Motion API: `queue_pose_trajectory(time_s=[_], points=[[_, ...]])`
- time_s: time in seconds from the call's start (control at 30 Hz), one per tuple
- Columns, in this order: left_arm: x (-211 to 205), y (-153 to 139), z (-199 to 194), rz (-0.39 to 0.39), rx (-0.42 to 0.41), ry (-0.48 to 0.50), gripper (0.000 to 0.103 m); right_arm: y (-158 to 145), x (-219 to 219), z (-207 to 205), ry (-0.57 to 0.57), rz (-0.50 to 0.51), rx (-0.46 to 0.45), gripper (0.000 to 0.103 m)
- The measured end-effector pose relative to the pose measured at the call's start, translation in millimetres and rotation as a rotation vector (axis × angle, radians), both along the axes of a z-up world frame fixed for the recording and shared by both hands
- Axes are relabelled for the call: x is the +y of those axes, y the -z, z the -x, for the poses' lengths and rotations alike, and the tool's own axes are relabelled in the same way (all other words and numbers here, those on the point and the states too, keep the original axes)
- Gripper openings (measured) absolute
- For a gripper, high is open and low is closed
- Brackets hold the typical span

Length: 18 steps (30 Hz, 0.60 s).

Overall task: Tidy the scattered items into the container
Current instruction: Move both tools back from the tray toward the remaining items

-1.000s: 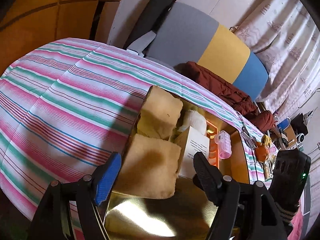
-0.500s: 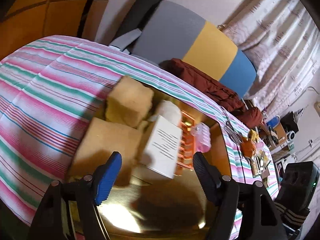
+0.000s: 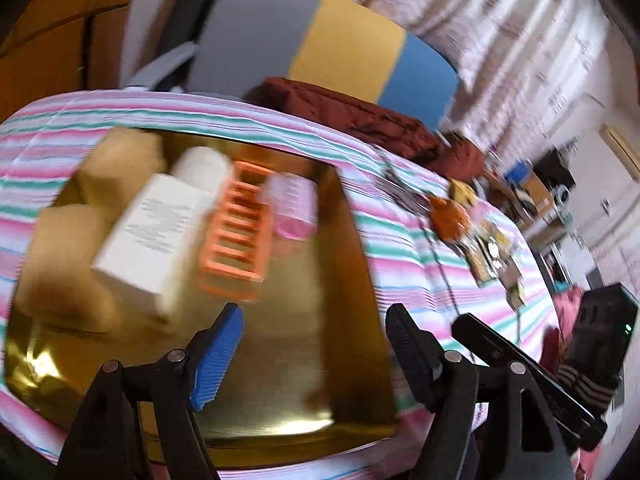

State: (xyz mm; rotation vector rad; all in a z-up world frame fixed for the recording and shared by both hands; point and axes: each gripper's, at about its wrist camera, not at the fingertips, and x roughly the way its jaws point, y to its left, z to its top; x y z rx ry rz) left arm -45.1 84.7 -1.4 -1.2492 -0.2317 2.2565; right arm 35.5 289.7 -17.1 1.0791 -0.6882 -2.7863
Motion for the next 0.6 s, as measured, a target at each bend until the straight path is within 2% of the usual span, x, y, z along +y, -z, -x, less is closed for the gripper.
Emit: queue_pose_trajectory(time_s=[0.27,0.4,0.6], points=[[77.8,-2.0,-21.9,0.013,-0.009,0.177,0.074,11.7,71.1,-28.3,0.116,-0.074,-0.049,0.055],[114.4,7.5,-30.5,0.041,-0.032,0.243,0.074,19.3,105.9,-41.8,0.170,-0.139,-0.076,0.055],[160.9,26.1,-40.9,0.096,-0.045,0.314,0.074,31.2,166.9,-66.1,0.327,-0.199,-0.103,0.055]])
